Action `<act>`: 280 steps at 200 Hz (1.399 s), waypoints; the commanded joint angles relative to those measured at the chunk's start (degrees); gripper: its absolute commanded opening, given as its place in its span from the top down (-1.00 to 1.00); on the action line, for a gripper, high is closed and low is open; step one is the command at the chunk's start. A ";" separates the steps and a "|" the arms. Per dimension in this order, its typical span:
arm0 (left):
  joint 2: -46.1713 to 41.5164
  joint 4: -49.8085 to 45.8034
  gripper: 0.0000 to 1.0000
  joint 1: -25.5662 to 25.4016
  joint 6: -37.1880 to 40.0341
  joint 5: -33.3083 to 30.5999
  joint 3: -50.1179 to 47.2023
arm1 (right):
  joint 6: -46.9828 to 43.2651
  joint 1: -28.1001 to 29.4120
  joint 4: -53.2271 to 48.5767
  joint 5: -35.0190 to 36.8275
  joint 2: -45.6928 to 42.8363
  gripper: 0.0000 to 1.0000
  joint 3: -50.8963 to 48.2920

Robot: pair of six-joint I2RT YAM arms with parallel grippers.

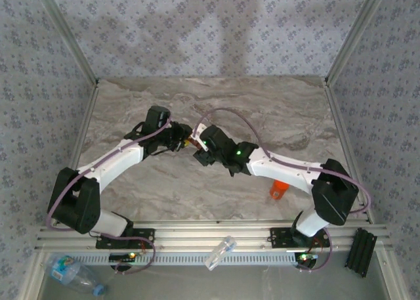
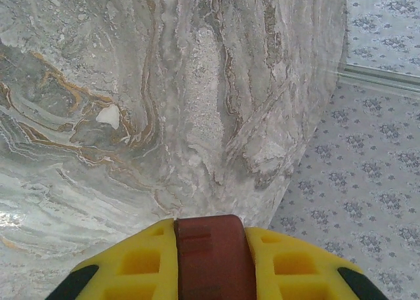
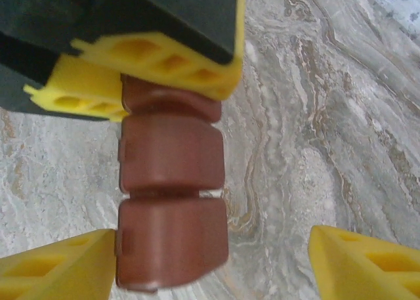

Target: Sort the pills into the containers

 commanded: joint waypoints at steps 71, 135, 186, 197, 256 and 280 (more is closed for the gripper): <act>-1.46 -0.12 1.00 -0.06 0.69 0.46 1.50 | -2.36 0.17 -0.68 -2.88 4.40 0.30 5.14; -3.19 2.64 -0.05 0.03 8.85 -0.47 3.01 | 3.54 -4.23 1.00 -11.71 0.42 0.67 0.72; -9.58 -0.38 -0.88 3.10 20.05 -5.29 5.08 | 14.42 -13.37 7.44 -27.44 -8.82 0.67 -7.32; -10.89 0.20 -0.94 4.16 21.56 -5.50 4.36 | 18.48 -16.26 10.14 -32.35 -10.51 0.67 -9.20; -13.18 12.97 -0.99 7.31 25.67 0.54 -5.06 | 43.78 -28.60 24.05 -57.67 -9.16 0.66 -12.18; -11.63 18.95 -0.99 7.32 24.76 4.80 -7.42 | 52.68 -30.60 31.02 -66.57 -4.83 0.65 -11.30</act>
